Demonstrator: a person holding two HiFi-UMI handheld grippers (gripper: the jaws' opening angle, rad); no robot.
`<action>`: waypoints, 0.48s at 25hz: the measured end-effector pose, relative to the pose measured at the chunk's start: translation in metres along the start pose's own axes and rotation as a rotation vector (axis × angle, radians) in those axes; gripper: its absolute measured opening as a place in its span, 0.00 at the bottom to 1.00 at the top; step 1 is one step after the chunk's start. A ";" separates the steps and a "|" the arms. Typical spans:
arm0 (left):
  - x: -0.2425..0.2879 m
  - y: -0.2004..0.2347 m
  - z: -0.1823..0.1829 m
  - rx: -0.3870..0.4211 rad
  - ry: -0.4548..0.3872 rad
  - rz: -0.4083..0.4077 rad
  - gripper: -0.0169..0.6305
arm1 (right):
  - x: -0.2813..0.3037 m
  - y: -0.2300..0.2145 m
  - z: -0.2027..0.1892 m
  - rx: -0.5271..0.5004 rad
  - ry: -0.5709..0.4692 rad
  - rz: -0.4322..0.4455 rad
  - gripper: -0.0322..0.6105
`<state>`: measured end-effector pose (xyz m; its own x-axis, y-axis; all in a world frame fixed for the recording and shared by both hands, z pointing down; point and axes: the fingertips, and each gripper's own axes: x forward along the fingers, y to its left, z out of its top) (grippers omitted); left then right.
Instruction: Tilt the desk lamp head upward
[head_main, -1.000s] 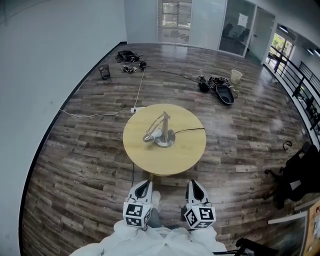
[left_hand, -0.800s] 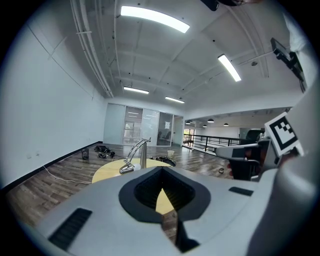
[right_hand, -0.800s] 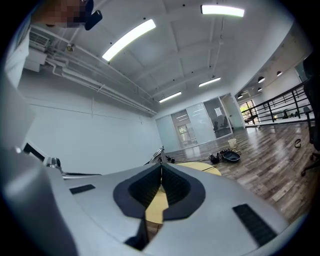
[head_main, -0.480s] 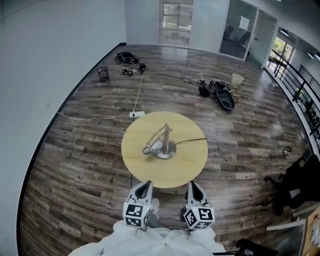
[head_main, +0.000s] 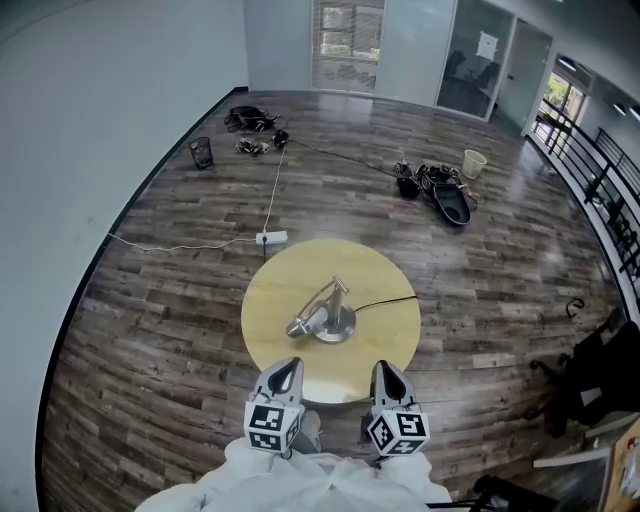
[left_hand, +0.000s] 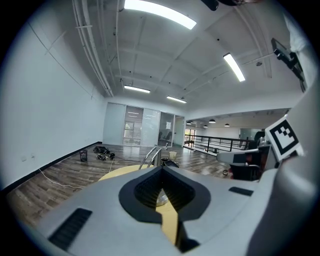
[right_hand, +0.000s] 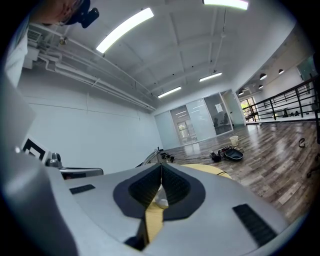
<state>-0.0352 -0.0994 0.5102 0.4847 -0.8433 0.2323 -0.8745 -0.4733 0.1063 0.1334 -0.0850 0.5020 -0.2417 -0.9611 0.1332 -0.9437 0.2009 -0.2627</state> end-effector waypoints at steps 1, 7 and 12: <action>0.006 0.005 0.003 -0.002 -0.001 0.001 0.03 | 0.008 -0.001 0.002 -0.001 0.002 -0.002 0.07; 0.042 0.036 0.017 -0.014 -0.010 0.004 0.03 | 0.056 -0.004 0.006 -0.005 0.025 -0.005 0.07; 0.064 0.061 0.017 -0.018 -0.002 0.015 0.03 | 0.085 -0.005 -0.002 0.005 0.048 -0.011 0.07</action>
<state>-0.0573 -0.1869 0.5153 0.4711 -0.8509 0.2325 -0.8821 -0.4555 0.1203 0.1174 -0.1674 0.5163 -0.2421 -0.9530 0.1821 -0.9452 0.1893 -0.2660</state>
